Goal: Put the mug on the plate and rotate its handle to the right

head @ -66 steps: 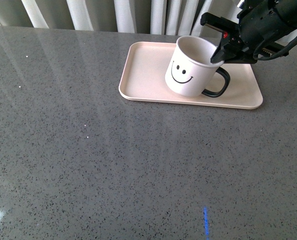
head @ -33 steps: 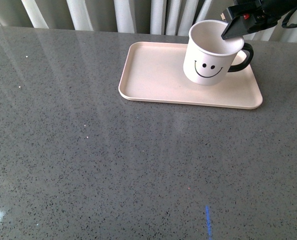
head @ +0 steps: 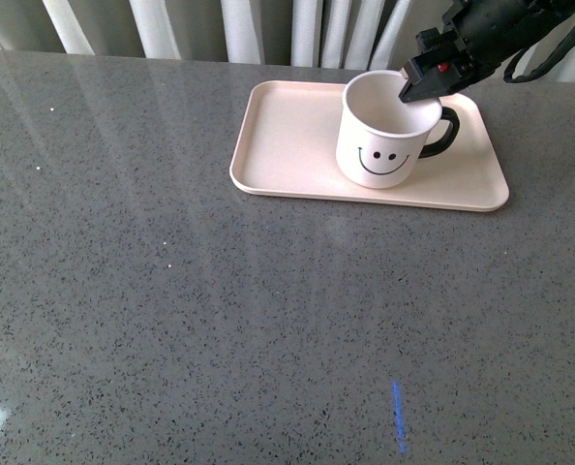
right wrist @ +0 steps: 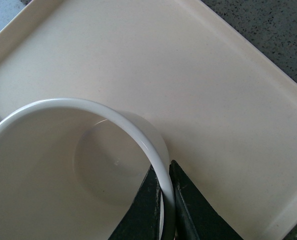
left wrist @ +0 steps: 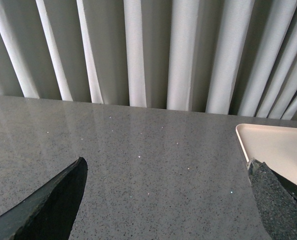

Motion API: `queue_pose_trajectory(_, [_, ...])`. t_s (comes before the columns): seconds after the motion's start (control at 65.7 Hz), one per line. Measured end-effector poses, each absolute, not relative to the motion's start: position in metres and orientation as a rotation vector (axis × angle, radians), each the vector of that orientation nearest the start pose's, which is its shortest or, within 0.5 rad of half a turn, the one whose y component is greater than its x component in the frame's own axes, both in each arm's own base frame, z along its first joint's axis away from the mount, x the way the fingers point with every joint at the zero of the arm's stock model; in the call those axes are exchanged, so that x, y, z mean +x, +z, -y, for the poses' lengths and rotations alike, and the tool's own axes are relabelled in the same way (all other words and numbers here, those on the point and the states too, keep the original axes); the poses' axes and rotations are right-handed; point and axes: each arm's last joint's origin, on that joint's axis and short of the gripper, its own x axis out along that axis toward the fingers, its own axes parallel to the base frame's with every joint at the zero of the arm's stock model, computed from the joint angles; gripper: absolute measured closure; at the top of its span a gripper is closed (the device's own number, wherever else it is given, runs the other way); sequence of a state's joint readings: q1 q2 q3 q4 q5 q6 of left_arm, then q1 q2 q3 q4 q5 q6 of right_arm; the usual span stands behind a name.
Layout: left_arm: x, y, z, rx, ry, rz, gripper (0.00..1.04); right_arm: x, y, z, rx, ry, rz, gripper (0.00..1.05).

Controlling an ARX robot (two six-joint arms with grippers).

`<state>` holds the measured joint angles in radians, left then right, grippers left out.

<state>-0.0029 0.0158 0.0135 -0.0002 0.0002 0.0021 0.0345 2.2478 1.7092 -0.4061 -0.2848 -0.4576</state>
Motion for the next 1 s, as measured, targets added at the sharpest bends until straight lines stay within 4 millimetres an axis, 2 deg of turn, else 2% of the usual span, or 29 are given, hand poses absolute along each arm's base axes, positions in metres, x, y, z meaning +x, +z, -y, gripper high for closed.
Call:
queue_pose_trajectory(0.837, [0.0979, 0.1669, 0.0003, 0.002, -0.003, -0.002, 0.09, 0.4885, 0.1558, -0.0294, -0.331, 0.523, -0.862, 1.03])
queue_pose_trajectory(1.004, [0.0979, 0.1669, 0.0003, 0.002, -0.003, -0.002, 0.09, 0.4888, 0.1547, -0.0290, -0.338, 0.518, -0.864, 0.80])
